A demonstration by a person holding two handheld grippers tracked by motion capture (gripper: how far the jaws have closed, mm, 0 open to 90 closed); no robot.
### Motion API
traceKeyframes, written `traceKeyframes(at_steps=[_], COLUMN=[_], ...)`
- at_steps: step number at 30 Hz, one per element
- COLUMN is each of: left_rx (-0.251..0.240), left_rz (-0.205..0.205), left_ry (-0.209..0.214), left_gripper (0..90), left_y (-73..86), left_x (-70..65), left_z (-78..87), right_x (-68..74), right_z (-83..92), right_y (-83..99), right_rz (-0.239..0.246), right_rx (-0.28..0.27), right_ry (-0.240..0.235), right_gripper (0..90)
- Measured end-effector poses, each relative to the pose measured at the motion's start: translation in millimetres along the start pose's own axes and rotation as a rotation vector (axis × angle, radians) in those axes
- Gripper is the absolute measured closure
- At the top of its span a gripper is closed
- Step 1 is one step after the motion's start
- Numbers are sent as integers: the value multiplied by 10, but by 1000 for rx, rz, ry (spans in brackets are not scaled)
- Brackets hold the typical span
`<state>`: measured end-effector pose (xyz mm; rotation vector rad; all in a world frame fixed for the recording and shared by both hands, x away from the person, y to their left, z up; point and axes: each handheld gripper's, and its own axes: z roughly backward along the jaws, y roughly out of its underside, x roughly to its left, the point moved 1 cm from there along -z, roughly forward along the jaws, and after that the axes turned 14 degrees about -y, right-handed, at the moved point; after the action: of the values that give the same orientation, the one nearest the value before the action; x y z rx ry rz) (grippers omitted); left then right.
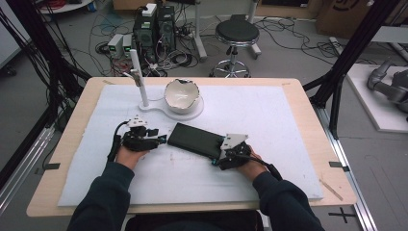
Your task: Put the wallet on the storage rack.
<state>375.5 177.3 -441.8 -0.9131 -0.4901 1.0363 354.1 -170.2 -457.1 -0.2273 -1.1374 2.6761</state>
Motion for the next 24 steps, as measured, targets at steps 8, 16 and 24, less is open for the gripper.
traceKeyframes(at_steps=[8,16,24], left_rx=[-30,-42,-54], left_rz=[38,39,47], left_ry=[-11,-6,-4], left_gripper=[492,501,508], left_y=[-17,-21,-25], left_x=[88,96,117], left_z=[69,89,117], right_x=[69,118,57], right_z=[52,91,247], right_y=[-44,-72,-121], right_rz=[26,55,10], right_rx=[0,-8,-79], right_ry=[-18,-20,-23], right_gripper=[632,790,817])
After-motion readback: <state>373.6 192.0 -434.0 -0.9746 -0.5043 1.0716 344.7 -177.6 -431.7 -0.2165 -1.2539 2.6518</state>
